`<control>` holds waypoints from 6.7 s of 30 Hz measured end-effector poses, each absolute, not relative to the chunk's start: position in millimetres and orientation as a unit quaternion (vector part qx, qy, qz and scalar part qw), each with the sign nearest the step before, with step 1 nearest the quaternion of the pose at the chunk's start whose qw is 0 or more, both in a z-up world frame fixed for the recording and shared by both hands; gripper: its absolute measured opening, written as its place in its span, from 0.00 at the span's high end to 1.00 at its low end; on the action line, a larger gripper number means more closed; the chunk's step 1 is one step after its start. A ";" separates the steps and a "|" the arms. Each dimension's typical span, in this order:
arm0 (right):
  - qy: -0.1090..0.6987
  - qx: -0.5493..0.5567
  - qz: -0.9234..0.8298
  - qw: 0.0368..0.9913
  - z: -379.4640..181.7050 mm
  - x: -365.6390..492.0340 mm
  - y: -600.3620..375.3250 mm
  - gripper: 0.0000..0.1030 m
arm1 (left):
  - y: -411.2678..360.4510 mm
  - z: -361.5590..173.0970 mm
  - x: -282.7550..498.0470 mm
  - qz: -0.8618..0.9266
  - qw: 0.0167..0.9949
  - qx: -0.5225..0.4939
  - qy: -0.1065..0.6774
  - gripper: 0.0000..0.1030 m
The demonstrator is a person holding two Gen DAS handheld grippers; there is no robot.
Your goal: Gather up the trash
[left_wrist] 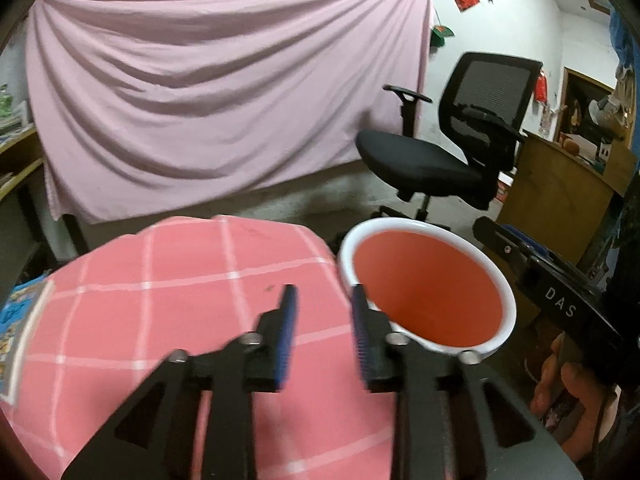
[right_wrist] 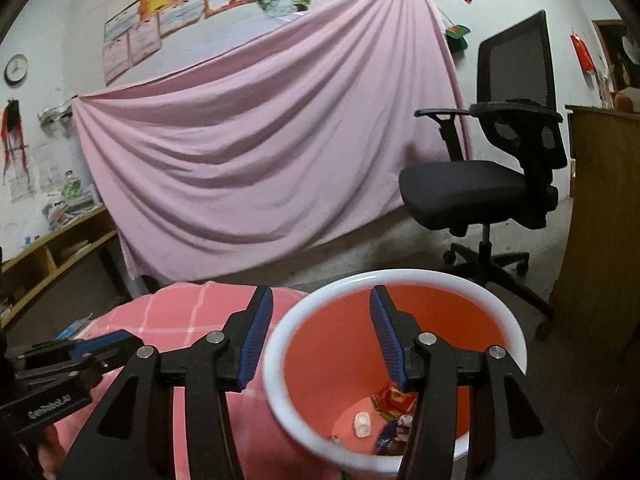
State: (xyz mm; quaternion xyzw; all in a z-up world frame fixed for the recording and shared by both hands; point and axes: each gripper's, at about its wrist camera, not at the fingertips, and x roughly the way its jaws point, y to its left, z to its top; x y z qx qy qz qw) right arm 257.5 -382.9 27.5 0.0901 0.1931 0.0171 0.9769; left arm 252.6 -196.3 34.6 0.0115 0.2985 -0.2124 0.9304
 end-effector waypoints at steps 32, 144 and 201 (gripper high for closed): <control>0.026 0.011 0.029 0.999 51.2 87.3 -280.2 0.00 | -21.9 55.2 91.8 -0.130 0.976 -0.072 0.162 0.17; 0.103 -0.034 0.034 0.994 22.0 14.3 -213.8 0.00 | 20.4 2.2 12.4 -0.069 0.986 -0.016 0.150 0.04; 0.103 -0.034 0.034 0.994 22.0 14.2 -213.2 0.00 | 17.1 1.1 10.3 -0.069 0.986 -0.016 0.149 0.04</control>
